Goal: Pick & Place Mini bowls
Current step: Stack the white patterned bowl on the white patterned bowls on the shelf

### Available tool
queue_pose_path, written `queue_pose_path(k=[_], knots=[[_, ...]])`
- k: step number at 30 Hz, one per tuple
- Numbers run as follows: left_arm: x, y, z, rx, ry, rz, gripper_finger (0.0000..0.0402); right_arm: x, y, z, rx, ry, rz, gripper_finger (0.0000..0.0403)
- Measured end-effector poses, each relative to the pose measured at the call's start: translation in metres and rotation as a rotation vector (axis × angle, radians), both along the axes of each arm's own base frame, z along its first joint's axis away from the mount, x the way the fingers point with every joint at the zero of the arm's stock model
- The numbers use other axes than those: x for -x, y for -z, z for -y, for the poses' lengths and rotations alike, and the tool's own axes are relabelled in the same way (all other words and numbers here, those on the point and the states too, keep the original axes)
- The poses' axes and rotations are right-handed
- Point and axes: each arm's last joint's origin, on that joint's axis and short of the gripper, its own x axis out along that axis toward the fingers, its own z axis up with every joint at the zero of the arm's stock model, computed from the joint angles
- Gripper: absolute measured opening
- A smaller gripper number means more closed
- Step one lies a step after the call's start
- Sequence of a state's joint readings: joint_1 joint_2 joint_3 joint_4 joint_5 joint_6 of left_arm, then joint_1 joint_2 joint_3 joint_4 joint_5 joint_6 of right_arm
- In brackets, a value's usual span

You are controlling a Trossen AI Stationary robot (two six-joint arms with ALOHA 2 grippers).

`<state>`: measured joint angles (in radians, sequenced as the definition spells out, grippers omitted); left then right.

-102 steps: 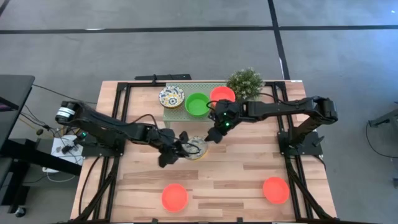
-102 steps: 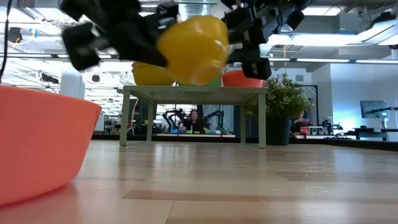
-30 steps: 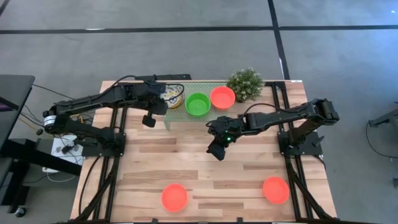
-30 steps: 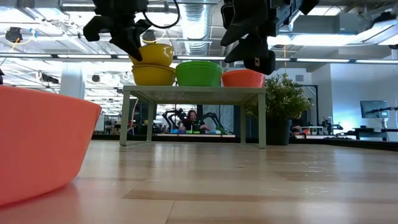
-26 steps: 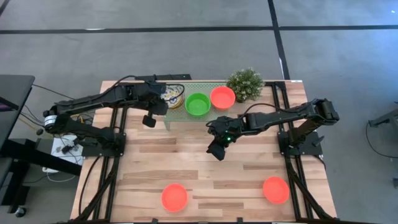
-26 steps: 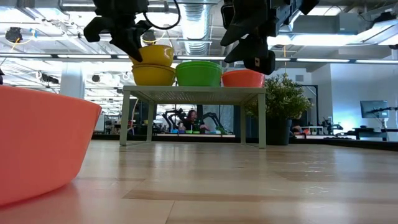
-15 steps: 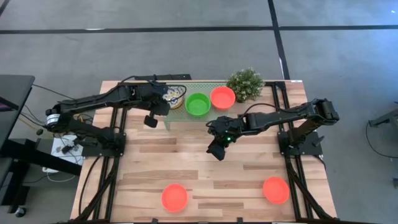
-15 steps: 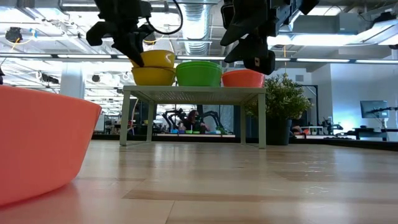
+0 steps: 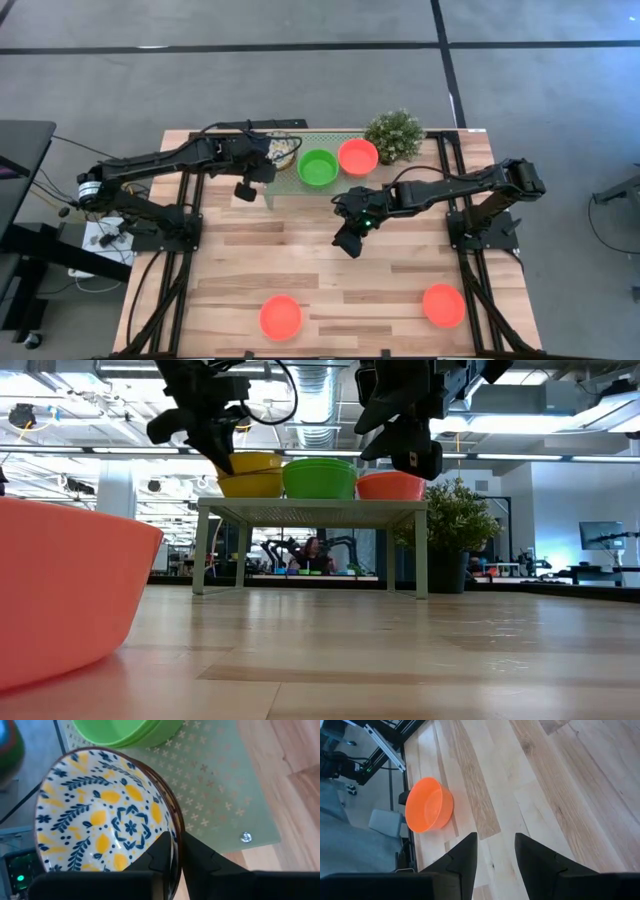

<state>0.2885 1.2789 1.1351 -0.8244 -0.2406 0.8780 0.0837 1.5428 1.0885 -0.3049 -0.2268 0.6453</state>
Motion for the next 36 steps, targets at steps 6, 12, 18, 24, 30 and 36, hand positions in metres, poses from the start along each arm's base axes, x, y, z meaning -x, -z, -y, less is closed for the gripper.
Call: queue_pose_path(k=[6, 12, 18, 24, 30, 36], knots=[[-0.002, 0.000, 0.006, -0.006, 0.026, 0.004, 0.0072, 0.000, 0.000, 0.000, 0.000, 0.000, 0.000, 0.0127], [-0.004, -0.001, 0.010, -0.044, 0.021, 0.000, 0.0106, 0.000, 0.000, 0.000, 0.000, 0.000, 0.000, 0.0128], [-0.006, -0.001, 0.017, -0.065, 0.039, 0.001, 0.0135, 0.000, 0.000, 0.000, 0.000, 0.000, 0.000, 0.0127], [-0.008, -0.002, 0.026, -0.119, 0.045, -0.006, 0.0154, 0.000, 0.000, 0.000, 0.000, 0.000, 0.000, 0.0127], [-0.009, -0.003, 0.034, -0.171, 0.042, -0.014, 0.0166, 0.000, 0.000, 0.000, 0.000, 0.000, 0.000, 0.0125], [-0.010, -0.003, 0.041, -0.174, 0.065, -0.011, 0.0168, 0.000, 0.000, 0.000, 0.000, 0.000, 0.000, 0.0124]])
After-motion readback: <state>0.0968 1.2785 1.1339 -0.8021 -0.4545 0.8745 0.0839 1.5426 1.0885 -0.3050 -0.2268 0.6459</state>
